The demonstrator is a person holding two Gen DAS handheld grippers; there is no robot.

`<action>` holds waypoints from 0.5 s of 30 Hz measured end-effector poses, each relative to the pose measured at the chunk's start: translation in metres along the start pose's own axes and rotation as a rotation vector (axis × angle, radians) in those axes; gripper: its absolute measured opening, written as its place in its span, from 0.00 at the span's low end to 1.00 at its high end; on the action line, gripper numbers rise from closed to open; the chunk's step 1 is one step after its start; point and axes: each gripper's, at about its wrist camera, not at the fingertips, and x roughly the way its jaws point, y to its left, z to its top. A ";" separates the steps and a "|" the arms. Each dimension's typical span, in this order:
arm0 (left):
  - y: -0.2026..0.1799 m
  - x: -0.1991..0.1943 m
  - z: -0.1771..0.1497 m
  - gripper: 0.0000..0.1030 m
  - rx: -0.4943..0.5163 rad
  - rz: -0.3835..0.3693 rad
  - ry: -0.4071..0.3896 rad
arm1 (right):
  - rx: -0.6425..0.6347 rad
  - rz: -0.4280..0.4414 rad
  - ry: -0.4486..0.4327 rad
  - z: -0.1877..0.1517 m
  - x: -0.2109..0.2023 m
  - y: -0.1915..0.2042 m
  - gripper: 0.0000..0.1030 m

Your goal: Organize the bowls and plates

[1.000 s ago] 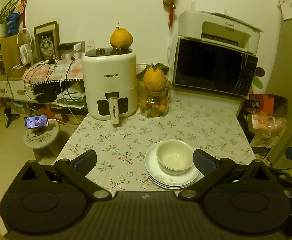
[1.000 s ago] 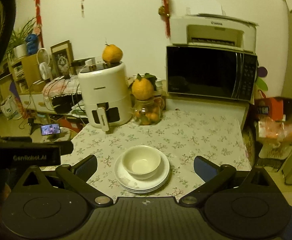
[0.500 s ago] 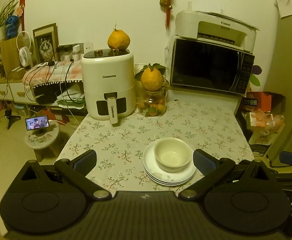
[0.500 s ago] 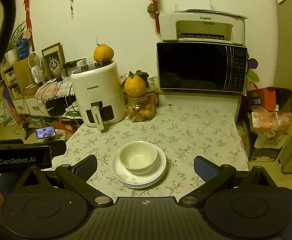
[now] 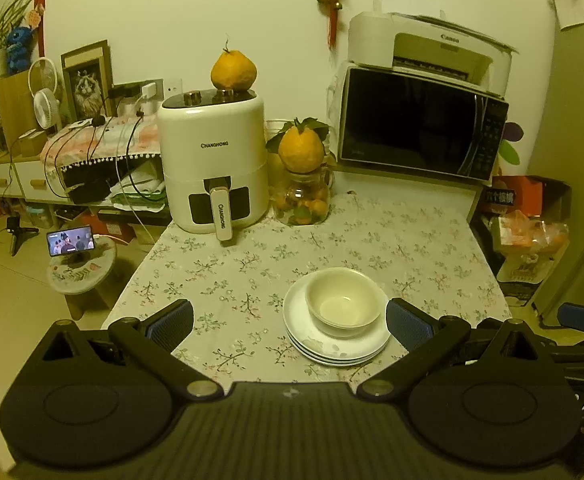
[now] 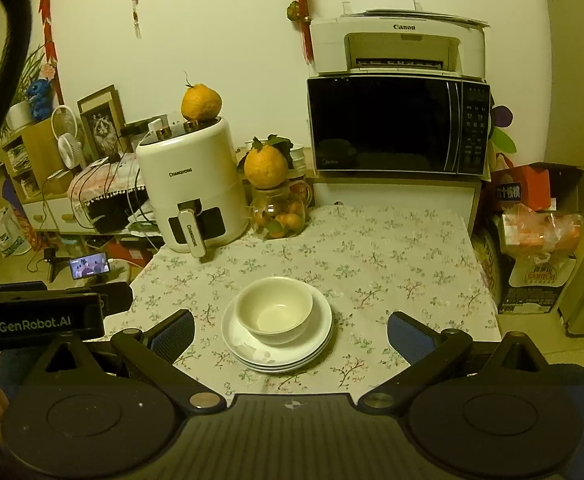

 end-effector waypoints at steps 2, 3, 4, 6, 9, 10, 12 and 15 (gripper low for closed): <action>0.000 0.001 0.000 1.00 0.003 0.001 0.002 | 0.000 0.001 0.001 0.000 0.000 0.000 0.98; 0.000 0.001 0.000 1.00 0.003 0.001 0.004 | 0.000 0.002 0.002 0.000 0.000 0.000 0.98; 0.000 0.002 0.000 1.00 0.003 0.001 0.007 | 0.000 0.002 0.002 0.000 0.000 0.000 0.98; 0.000 0.002 -0.001 1.00 0.003 -0.002 0.009 | 0.003 0.003 0.006 0.000 0.001 -0.001 0.98; 0.000 0.004 -0.001 1.00 0.000 -0.007 0.012 | 0.006 0.004 0.010 -0.001 0.002 -0.001 0.98; 0.000 0.004 0.000 1.00 -0.001 -0.009 0.014 | 0.007 0.005 0.012 -0.001 0.003 -0.001 0.98; -0.001 0.005 0.000 1.00 0.002 -0.008 0.016 | 0.011 0.005 0.015 -0.002 0.004 -0.002 0.98; -0.002 0.006 0.000 1.00 0.005 -0.007 0.017 | 0.010 0.005 0.017 -0.002 0.004 -0.002 0.98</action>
